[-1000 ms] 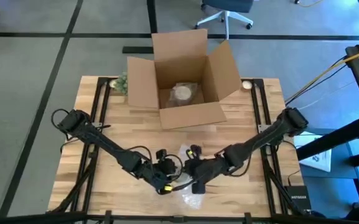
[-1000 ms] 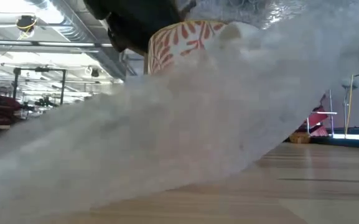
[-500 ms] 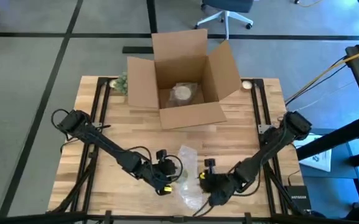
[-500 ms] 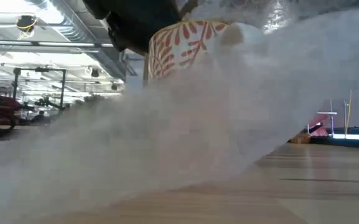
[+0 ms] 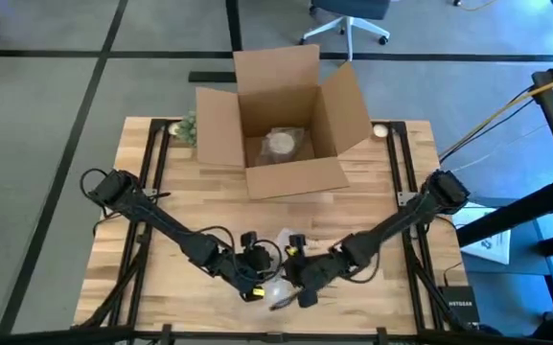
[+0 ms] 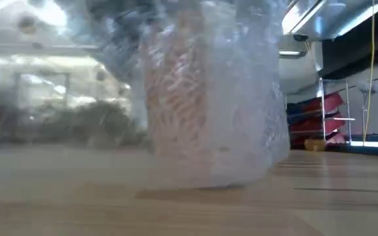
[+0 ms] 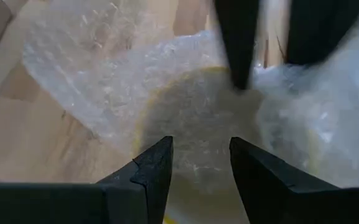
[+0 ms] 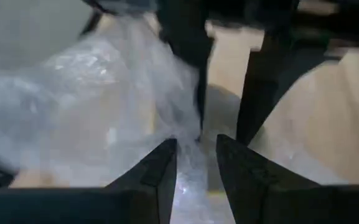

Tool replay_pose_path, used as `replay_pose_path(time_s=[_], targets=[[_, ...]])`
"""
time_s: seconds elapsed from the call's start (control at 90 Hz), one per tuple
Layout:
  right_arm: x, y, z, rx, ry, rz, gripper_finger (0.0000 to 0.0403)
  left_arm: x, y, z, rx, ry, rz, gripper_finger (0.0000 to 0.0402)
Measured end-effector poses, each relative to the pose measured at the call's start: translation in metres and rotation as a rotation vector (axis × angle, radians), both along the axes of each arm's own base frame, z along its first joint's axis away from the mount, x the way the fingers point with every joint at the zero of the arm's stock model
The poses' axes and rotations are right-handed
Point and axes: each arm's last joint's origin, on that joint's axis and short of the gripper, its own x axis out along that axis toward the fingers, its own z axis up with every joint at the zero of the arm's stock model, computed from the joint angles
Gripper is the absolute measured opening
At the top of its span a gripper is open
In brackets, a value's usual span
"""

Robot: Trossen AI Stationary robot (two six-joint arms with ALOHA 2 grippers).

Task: Wrap mug
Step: Wrap the orange mug with transparent bubble wrap

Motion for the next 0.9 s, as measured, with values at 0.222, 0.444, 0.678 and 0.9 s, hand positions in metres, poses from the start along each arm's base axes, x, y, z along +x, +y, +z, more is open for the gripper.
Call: replay_pose_path(time_s=[0.222, 0.444, 0.678, 0.9], targets=[[0.01, -0.007, -0.015, 0.095, 0.084, 0.014, 0.0099, 0.001, -0.001, 0.001, -0.006, -0.013, 0.0, 0.0144], [0.008, -0.006, -0.022, 0.122, 0.142, 0.005, 0.0099, -0.004, -0.002, 0.023, -0.041, -0.012, -0.032, 0.0144], [0.009, -0.009, -0.026, 0.103, 0.182, 0.002, 0.0099, -0.019, -0.008, 0.068, -0.12, -0.13, -0.046, 0.0144], [0.01, -0.009, -0.023, 0.1, 0.155, -0.01, 0.0099, -0.009, -0.009, 0.053, -0.115, -0.114, -0.032, 0.0144]])
